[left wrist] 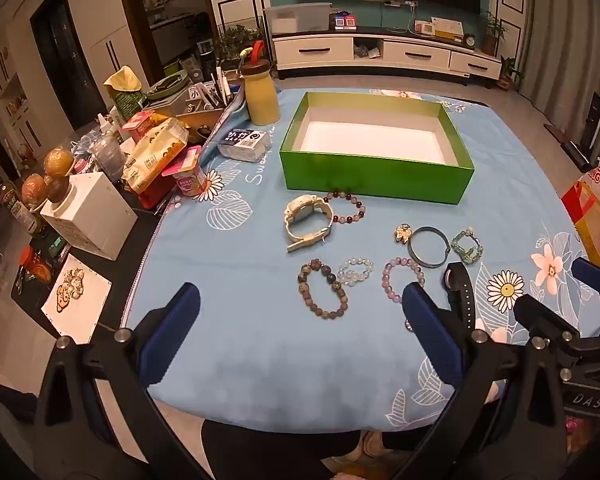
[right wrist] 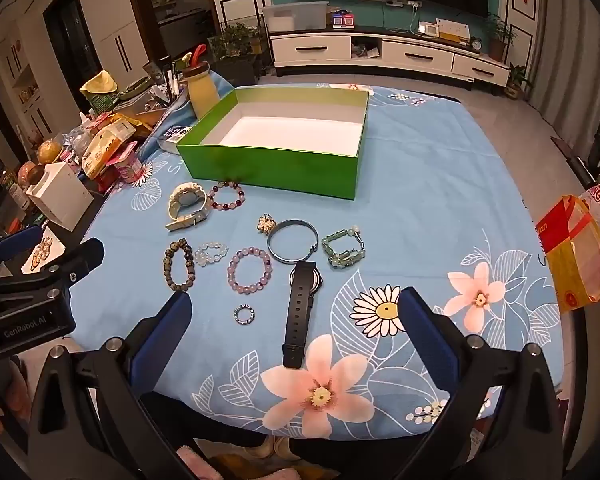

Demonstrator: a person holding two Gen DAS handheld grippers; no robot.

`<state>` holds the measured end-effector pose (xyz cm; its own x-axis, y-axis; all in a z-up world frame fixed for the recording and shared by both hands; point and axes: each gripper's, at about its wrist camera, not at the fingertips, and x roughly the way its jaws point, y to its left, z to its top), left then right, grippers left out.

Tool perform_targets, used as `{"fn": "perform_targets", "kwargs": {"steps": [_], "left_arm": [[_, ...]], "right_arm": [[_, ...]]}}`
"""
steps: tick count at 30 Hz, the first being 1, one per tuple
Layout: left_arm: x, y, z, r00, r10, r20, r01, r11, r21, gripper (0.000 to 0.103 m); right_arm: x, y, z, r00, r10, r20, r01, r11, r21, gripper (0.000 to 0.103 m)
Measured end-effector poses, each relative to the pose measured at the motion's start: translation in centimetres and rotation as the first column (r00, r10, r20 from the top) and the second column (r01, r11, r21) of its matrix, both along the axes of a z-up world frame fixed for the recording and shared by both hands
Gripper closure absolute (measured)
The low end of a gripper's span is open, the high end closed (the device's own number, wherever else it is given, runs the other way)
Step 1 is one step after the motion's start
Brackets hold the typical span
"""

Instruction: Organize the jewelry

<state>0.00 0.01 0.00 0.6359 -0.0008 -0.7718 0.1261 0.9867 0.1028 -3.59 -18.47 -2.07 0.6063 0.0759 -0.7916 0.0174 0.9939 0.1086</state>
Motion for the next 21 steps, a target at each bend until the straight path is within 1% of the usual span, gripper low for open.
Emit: {"fn": "perform_targets", "kwargs": {"steps": [7, 15, 16, 21], "left_arm": [[0.3, 0.1, -0.2, 1.0, -0.003, -0.009, 0.003, 1.0, -0.002, 0.002], [0.4, -0.3, -0.7, 1.0, -0.006, -0.015, 0.006, 1.0, -0.004, 0.002], [0.3, -0.5, -0.8, 1.0, -0.006, -0.016, 0.006, 1.0, -0.003, 0.002], [0.4, -0.4, -0.8, 1.0, -0.012, -0.017, 0.012, 1.0, -0.009, 0.002]], "right_arm": [[0.3, 0.0, -0.6, 1.0, -0.012, -0.013, 0.012, 1.0, 0.004, 0.001], [1.3, -0.5, -0.2, 1.0, -0.013, -0.022, 0.013, 1.0, 0.006, 0.001], [0.7, -0.6, -0.6, 1.0, -0.008, -0.012, 0.008, 1.0, 0.005, 0.001], [0.7, -0.5, -0.5, 1.0, -0.005, -0.012, 0.005, 1.0, 0.005, 0.001]]}}
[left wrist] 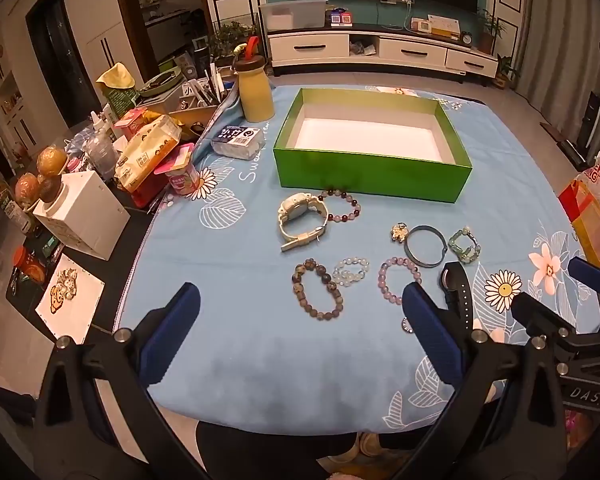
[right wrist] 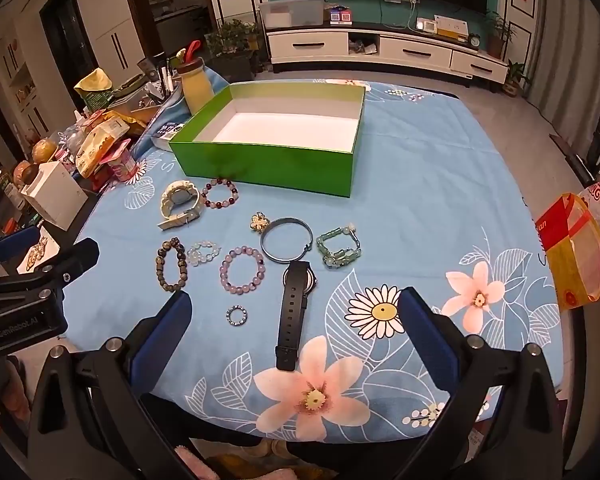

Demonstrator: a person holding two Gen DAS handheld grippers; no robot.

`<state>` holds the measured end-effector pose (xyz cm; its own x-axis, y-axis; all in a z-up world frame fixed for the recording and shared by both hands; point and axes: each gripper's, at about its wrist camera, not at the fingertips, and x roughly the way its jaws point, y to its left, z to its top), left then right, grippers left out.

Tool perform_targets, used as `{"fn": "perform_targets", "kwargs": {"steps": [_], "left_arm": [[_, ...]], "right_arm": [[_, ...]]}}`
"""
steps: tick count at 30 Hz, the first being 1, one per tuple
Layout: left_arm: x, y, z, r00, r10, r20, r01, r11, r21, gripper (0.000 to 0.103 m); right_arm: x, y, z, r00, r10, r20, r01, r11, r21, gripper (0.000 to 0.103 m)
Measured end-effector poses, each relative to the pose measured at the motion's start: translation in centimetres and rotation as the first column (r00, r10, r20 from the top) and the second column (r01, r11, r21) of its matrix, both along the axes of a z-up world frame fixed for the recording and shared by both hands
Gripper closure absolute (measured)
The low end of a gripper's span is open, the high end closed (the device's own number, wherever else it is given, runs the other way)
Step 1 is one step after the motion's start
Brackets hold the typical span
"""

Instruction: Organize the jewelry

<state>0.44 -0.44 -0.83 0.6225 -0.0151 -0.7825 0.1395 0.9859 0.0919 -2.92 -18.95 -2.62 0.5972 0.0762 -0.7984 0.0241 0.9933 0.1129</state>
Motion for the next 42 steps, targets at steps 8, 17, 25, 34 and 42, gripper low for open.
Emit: {"fn": "perform_targets", "kwargs": {"steps": [8, 17, 25, 34, 42], "left_arm": [[-0.14, 0.11, 0.18, 1.0, -0.005, -0.001, 0.005, 1.0, -0.004, 0.002], [-0.17, 0.01, 0.45, 1.0, -0.012, 0.0, 0.012, 1.0, 0.002, 0.002], [-0.15, -0.01, 0.46, 1.0, -0.011, -0.001, 0.011, 1.0, 0.002, 0.002], [-0.13, -0.03, 0.58, 1.0, -0.012, -0.002, 0.012, 1.0, 0.002, 0.002], [-0.19, -0.11, 0.62, 1.0, -0.013, -0.002, 0.013, 1.0, 0.003, 0.002]], "right_arm": [[-0.1, 0.05, 0.15, 1.0, -0.002, 0.002, 0.002, 1.0, -0.002, 0.001], [-0.13, -0.11, 0.62, 1.0, 0.0, 0.008, 0.0, 1.0, -0.002, 0.001], [-0.17, -0.23, 0.69, 1.0, -0.001, 0.009, 0.001, 1.0, -0.002, 0.001], [-0.2, -0.26, 0.69, 1.0, 0.001, 0.008, -0.001, 1.0, 0.0, 0.001], [-0.35, -0.38, 0.67, 1.0, 0.0, 0.01, 0.0, 1.0, 0.0, 0.001]]}}
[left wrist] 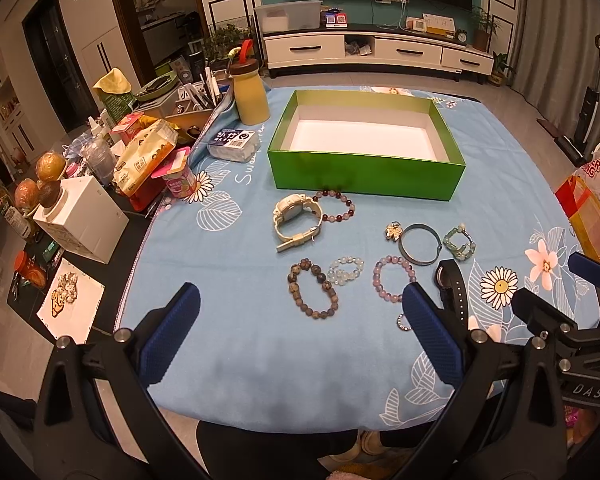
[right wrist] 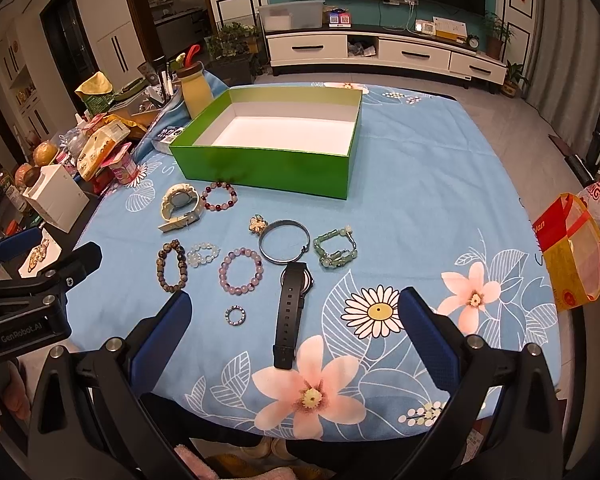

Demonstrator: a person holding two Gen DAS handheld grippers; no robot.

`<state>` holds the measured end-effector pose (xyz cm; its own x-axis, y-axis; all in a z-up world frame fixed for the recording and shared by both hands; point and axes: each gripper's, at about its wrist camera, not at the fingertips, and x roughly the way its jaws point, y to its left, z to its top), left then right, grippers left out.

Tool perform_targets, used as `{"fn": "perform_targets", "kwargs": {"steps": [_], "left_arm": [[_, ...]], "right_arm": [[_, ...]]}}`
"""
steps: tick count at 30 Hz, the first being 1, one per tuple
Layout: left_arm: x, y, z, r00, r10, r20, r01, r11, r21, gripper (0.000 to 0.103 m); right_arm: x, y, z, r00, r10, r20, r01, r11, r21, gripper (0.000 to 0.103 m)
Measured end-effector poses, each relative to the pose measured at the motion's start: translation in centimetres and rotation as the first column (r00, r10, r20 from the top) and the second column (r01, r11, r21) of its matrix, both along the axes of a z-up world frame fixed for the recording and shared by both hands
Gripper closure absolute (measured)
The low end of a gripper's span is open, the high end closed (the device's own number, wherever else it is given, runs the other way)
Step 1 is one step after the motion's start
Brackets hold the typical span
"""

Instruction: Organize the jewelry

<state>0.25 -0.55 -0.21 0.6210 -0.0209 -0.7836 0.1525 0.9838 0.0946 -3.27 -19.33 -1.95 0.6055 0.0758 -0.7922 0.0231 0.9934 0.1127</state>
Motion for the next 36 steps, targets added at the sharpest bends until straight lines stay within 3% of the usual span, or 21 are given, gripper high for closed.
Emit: {"fn": "perform_targets", "kwargs": {"steps": [31, 33, 36], "left_arm": [[-0.45, -0.46, -0.04, 1.0, -0.007, 0.001, 0.007, 1.0, 0.0, 0.002], [-0.46, -0.45, -0.15, 1.0, -0.011, -0.003, 0.011, 1.0, -0.015, 0.002], [-0.18, 0.23, -0.56, 0.999, -0.034, -0.027, 0.031, 0.994, -0.105, 0.002]], "right_arm": [[-0.37, 0.1, -0.24, 1.0, 0.0, -0.004, 0.0, 1.0, 0.005, 0.001], [-0.38, 0.09, -0.25, 1.0, -0.001, -0.004, 0.001, 1.0, 0.005, 0.001], [-0.36, -0.27, -0.39, 1.0, 0.002, -0.002, -0.002, 1.0, 0.026, 0.001]]}}
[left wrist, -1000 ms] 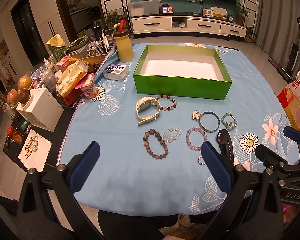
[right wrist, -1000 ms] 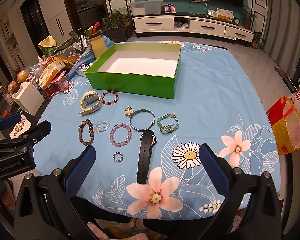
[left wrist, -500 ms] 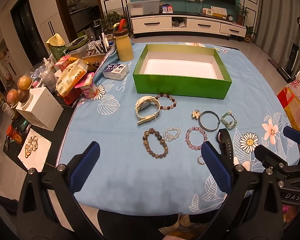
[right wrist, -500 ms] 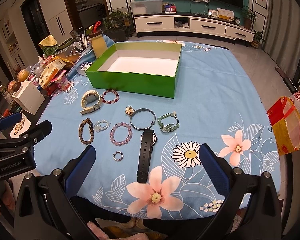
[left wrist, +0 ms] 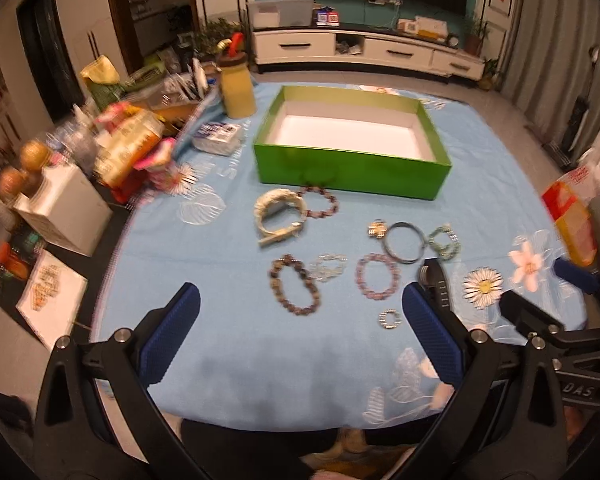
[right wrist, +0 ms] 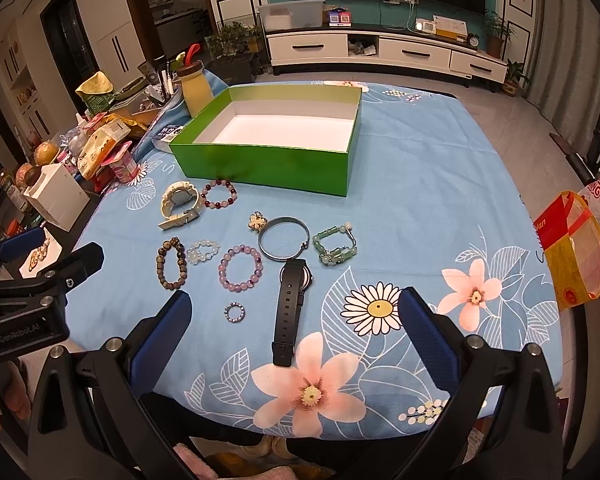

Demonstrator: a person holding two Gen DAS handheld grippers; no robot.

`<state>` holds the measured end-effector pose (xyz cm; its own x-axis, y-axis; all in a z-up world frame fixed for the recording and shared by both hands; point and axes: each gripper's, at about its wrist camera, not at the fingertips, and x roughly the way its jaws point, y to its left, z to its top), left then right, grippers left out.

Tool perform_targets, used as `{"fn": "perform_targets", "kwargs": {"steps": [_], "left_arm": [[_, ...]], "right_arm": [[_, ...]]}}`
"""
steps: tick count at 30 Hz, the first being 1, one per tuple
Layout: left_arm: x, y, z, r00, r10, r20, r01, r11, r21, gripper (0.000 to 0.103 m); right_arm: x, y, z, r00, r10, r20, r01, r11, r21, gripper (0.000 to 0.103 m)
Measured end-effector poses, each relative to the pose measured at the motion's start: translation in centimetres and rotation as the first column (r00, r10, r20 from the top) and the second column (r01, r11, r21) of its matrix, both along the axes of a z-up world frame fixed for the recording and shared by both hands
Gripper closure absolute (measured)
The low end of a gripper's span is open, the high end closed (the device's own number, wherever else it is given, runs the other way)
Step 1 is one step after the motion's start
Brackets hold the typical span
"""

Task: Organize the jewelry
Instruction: 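Grasp the brown wooden bead bracelet with the left tool while the right tool grasps the small silver ring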

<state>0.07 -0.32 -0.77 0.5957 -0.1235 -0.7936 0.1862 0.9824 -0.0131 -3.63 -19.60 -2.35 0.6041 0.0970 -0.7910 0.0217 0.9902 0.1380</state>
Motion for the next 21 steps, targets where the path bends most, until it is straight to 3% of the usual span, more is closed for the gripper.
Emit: {"fn": "perform_targets", "kwargs": {"steps": [4, 6, 9, 14, 21], "left_arm": [[1.1, 2.1, -1.5, 0.998, -0.027, -0.057, 0.018, 0.988, -0.151, 0.002], [1.7, 3.0, -2.5, 0.997, -0.011, -0.08, -0.004, 0.982, -0.187, 0.002], [2.5, 4.4, -4.5, 0.993, 0.04, -0.11, -0.06, 0.98, -0.188, 0.002], [2.8, 5.6, -6.9, 0.991, 0.053, -0.125, -0.076, 0.979, -0.187, 0.002], [2.2, 5.5, -9.4, 0.996, 0.023, -0.081, -0.034, 0.991, -0.132, 0.002]], "right_arm": [[0.0, -1.0, -0.2, 0.999, 0.042, 0.03, -0.045, 0.994, 0.098, 0.001], [-0.1, -1.5, -0.5, 0.998, 0.053, 0.044, -0.058, 0.99, 0.13, 0.001], [0.1, -2.0, -1.7, 0.998, 0.055, 0.04, -0.06, 0.989, 0.136, 0.001], [-0.1, -2.1, -3.5, 0.995, 0.089, 0.053, -0.096, 0.982, 0.161, 0.001], [-0.9, 0.7, -5.4, 0.963, 0.248, 0.105, -0.26, 0.957, 0.126, 0.004]]}}
